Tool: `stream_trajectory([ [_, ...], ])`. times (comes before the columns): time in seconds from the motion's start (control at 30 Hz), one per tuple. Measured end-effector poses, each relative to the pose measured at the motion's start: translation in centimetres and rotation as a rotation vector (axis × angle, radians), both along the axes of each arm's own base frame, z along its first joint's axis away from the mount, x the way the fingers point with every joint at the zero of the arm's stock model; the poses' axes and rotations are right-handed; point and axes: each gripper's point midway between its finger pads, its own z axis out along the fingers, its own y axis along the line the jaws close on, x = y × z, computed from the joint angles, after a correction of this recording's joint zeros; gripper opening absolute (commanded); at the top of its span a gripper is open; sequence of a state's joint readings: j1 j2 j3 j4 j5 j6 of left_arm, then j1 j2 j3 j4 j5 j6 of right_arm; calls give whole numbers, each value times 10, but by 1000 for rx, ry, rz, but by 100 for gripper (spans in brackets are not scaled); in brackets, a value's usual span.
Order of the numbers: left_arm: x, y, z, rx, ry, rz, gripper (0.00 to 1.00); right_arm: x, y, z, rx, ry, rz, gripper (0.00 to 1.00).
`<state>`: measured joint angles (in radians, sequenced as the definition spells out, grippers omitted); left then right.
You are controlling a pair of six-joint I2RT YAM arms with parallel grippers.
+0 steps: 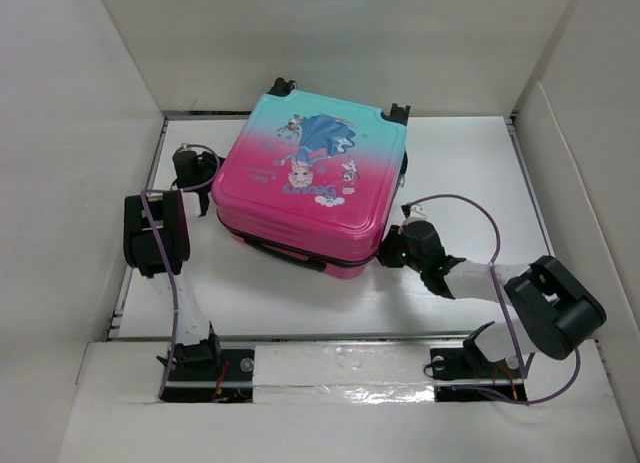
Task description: Pack the luggage
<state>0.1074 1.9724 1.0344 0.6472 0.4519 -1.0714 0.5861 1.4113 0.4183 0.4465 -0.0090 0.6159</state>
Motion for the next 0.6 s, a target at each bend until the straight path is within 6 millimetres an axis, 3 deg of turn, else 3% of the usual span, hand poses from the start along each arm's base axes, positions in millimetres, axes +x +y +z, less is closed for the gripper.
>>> stream_trajectory([
  [0.07, 0, 11, -1, -6, 25, -2, 42, -1, 6, 7, 30, -12, 26, 11],
  [0.1, 0, 17, 2, 2, 35, 0, 57, -1, 8, 12, 46, -22, 39, 12],
  [0.17, 0, 34, 16, 38, 42, 21, 65, 0, 8, 19, 65, -33, 59, 18],
  [0.23, -5, 53, 47, 82, 11, 67, 68, -1, 8, 27, 80, -50, 84, 24],
  [0.3, -15, 70, 98, 137, -68, 124, 67, -3, 8, 39, 87, -83, 114, 28],
  [0.4, -45, 86, 206, 232, -303, 223, 57, -11, 5, 56, 100, -144, 142, 28],
  [0.47, -83, 74, 266, 266, -459, 253, 40, -19, 2, 66, 115, -184, 159, 20],
  [0.53, -132, 46, 304, 276, -605, 244, 19, -27, -3, 75, 124, -230, 166, 5],
  [0.6, -176, 15, 305, 257, -688, 194, 2, -35, -8, 82, 131, -271, 167, 0],
])
